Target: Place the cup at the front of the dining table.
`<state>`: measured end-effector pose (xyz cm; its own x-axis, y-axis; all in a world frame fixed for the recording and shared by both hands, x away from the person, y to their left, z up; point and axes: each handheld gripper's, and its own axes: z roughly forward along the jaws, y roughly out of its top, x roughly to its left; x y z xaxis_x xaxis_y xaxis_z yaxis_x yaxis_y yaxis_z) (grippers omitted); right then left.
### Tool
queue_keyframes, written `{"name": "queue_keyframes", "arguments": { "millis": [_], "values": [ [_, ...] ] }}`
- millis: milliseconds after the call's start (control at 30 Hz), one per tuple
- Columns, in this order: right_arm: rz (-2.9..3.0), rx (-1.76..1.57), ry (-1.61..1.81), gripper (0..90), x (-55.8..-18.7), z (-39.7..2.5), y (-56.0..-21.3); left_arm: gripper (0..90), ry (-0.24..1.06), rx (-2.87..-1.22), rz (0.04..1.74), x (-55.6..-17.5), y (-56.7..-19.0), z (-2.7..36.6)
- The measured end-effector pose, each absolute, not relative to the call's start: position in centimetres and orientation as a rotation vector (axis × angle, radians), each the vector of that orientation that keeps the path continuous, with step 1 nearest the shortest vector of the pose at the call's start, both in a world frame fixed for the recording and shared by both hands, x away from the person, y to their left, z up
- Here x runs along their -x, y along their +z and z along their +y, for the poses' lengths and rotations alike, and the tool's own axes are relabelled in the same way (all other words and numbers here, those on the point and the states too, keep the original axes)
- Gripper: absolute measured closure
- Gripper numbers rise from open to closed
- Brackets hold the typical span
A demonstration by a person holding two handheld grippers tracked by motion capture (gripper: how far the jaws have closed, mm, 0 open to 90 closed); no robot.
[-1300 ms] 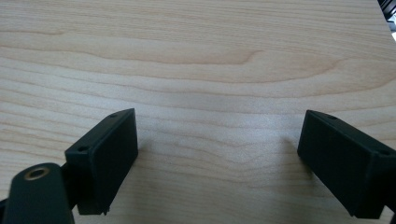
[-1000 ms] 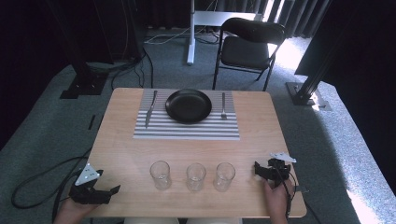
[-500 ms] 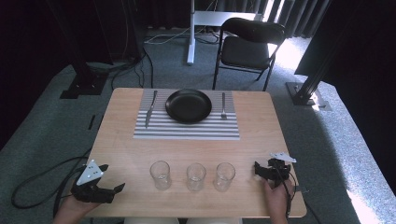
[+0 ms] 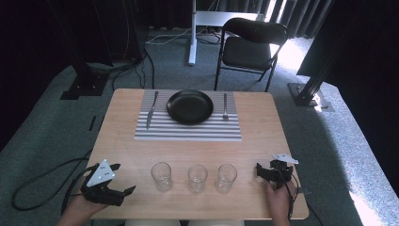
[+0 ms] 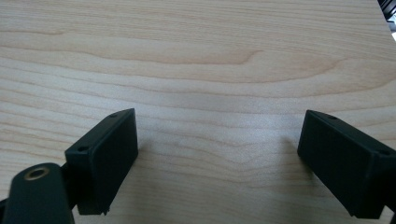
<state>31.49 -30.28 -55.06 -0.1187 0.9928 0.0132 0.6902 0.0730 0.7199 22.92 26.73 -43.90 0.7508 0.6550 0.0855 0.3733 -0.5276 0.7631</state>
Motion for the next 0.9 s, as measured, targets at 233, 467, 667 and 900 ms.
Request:
{"name": "queue_keyframes", "arguments": {
  "millis": [233,467,667,900],
  "values": [
    [1.864,-1.664,0.807,11.6,-31.5,-30.3,-55.1,7.7,0.439,-2.146,0.704,-22.9,-42.6,25.7],
    [1.864,-1.664,0.806,11.6,-31.5,-30.3,-55.1,7.7,0.447,-2.165,0.646,-23.0,-41.5,24.1],
    [1.864,-1.664,0.806,11.6,-31.5,-30.3,-55.1,7.7,0.398,-2.179,0.61,-23.5,-41.0,22.9],
    [1.864,-1.664,0.807,11.6,-31.5,-30.3,-55.1,7.7,0.389,-2.21,0.563,-23.7,-40.5,20.8]
  ]
}}
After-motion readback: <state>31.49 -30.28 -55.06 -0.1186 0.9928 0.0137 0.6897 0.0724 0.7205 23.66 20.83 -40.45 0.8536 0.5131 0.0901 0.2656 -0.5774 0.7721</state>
